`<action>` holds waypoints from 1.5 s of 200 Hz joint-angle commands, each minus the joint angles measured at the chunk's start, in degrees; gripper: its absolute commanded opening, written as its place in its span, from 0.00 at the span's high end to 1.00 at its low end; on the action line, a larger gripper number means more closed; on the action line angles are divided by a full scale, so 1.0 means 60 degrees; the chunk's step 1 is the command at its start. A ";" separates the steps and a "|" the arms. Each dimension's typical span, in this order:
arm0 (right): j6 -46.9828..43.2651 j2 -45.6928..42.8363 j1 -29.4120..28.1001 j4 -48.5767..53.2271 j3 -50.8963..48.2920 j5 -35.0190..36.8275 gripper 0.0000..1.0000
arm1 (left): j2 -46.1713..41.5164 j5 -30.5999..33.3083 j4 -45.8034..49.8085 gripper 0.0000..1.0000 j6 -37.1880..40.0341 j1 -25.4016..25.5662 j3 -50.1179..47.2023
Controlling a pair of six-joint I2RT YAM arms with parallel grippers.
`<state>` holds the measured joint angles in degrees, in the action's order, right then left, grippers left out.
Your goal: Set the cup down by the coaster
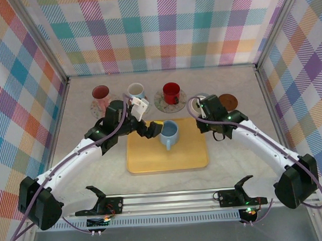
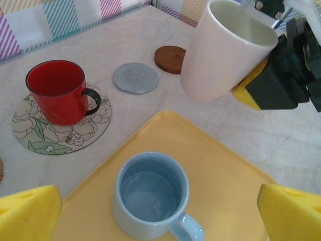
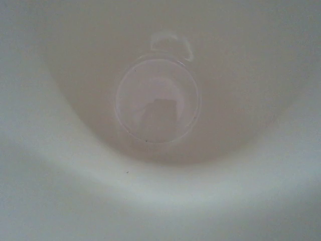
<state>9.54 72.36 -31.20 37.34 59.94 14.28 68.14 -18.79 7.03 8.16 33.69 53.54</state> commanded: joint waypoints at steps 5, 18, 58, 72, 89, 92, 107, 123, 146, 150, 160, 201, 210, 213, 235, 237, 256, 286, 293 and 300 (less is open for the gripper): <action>-0.0447 0.0539 0.0464 -0.0053 0.0785 -0.0146 1.00 | 0.0449 -0.0008 -0.0716 0.00 0.0046 0.0126 0.0461; -0.0494 0.0945 0.0731 -0.0017 0.1116 -0.0193 1.00 | 0.0719 0.0036 -0.0829 0.00 0.0057 0.0126 0.0596; -0.0620 0.2364 0.1419 0.0401 0.2209 -0.0064 1.00 | 0.1533 0.0022 -0.0736 0.00 0.0205 0.0126 0.1104; -0.0597 0.2707 0.1683 0.0307 0.2376 -0.0172 1.00 | 0.1712 0.0117 -0.0813 0.00 0.0146 0.0123 0.1159; -0.0552 0.3121 0.1919 0.0259 0.2680 -0.0233 1.00 | 0.1859 0.0216 -0.1130 0.00 -0.0103 0.0125 0.1037; -0.0541 0.3192 0.1952 0.0228 0.2728 -0.0261 1.00 | 0.1888 0.0216 -0.1184 0.00 -0.0125 0.0123 0.1007; -0.0492 0.3472 0.2116 -0.0001 0.2869 -0.0442 1.00 | 0.2044 0.0279 -0.1381 0.00 -0.0216 0.0126 0.0977; -0.0491 0.3778 0.2262 -0.0304 0.2978 -0.0506 1.00 | 0.2198 0.0466 -0.1555 0.00 -0.0262 0.0123 0.0965; -0.0435 0.4197 0.2509 -0.0697 0.3154 -0.0716 1.00 | 0.2460 0.0739 -0.1808 0.00 -0.0277 0.0127 0.1032; -0.0435 0.4272 0.2530 -0.0765 0.3186 -0.0728 1.00 | 0.2504 0.0767 -0.1829 0.00 -0.0283 0.0127 0.1060; -0.0477 0.4431 0.2589 -0.0882 0.3283 -0.0707 1.00 | 0.2633 0.0805 -0.1849 0.00 -0.0291 0.0123 0.1121; -0.0433 0.4913 0.2811 -0.1386 0.3466 -0.0835 1.00 | 0.2896 0.0824 -0.1867 0.00 -0.0313 0.0127 0.1276; -0.0474 0.5014 0.2827 -0.1521 0.3473 -0.0842 1.00 | 0.2911 0.0853 -0.1868 0.00 -0.0321 0.0127 0.1259; -0.0476 0.5053 0.2829 -0.1556 0.3470 -0.0841 1.00 | 0.2911 0.0860 -0.1862 0.00 -0.0328 0.0127 0.1247; -0.0491 0.5343 0.2856 -0.1756 0.3458 -0.0857 1.00 | 0.2912 0.0889 -0.1860 0.00 -0.0379 0.0141 0.1167; -0.0480 0.5361 0.2856 -0.1778 0.3457 -0.0857 1.00 | 0.2911 0.0890 -0.1860 0.00 -0.0390 0.0141 0.1158; -0.0448 0.5575 0.2856 -0.1967 0.3411 -0.0866 1.00 | 0.2813 0.0968 -0.1896 0.00 -0.0357 0.0182 0.1033; -0.0456 0.5888 0.2871 -0.2287 0.3416 -0.0799 1.00 | 0.2637 0.1167 -0.1842 0.00 -0.0175 0.0229 0.0895; -0.0466 0.5953 0.2871 -0.2333 0.3456 -0.0769 1.00 | 0.2608 0.1170 -0.1809 0.00 -0.0160 0.0229 0.0891; -0.0466 0.5997 0.2876 -0.2373 0.3478 -0.0756 1.00 | 0.2596 0.1176 -0.1790 0.00 -0.0145 0.0229 0.0882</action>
<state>6.79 108.03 -14.31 28.25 78.50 9.78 85.41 -12.47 -2.11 6.68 34.22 59.29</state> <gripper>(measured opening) 0.200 0.996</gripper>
